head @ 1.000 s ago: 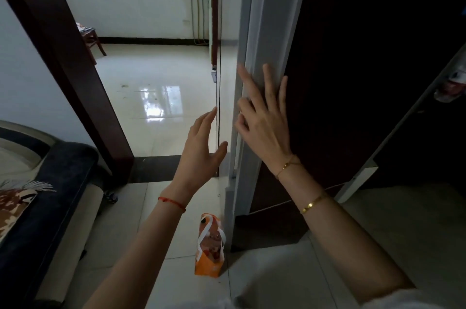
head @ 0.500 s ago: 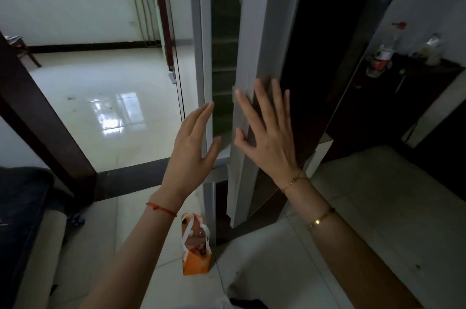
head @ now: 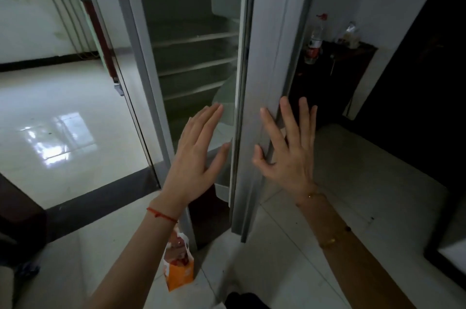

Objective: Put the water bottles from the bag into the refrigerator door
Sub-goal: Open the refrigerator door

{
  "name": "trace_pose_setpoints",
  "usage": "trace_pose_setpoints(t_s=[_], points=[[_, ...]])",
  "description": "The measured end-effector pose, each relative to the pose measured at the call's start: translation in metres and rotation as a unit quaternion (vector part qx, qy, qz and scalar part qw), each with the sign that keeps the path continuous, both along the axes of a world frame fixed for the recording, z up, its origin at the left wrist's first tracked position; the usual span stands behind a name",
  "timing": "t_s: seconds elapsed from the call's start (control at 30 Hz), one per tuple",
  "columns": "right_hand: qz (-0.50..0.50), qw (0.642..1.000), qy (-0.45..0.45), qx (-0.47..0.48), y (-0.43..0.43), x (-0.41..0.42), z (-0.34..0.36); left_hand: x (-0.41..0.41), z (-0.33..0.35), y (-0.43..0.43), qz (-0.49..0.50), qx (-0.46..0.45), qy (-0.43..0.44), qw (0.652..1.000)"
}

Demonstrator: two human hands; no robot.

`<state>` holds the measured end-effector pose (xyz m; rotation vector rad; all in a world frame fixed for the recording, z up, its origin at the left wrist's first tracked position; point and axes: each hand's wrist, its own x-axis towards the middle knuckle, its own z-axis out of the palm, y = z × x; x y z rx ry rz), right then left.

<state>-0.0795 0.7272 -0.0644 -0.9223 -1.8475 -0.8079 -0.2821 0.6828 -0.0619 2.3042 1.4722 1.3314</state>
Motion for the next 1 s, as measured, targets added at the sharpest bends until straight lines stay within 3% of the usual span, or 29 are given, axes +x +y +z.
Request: trace_pose_setpoints(t_s=[0.33, 1.0], points=[[-0.079, 0.997, 0.019, 0.020, -0.021, 0.082, -0.006, 0.055, 0.004, 0.021, -0.097, 0.038, 0.020, 0.994], [-0.208, 0.976, 0.067, 0.007, -0.017, 0.232, -0.018, 0.204, 0.001, 0.062, -0.150, 0.056, 0.085, 0.983]])
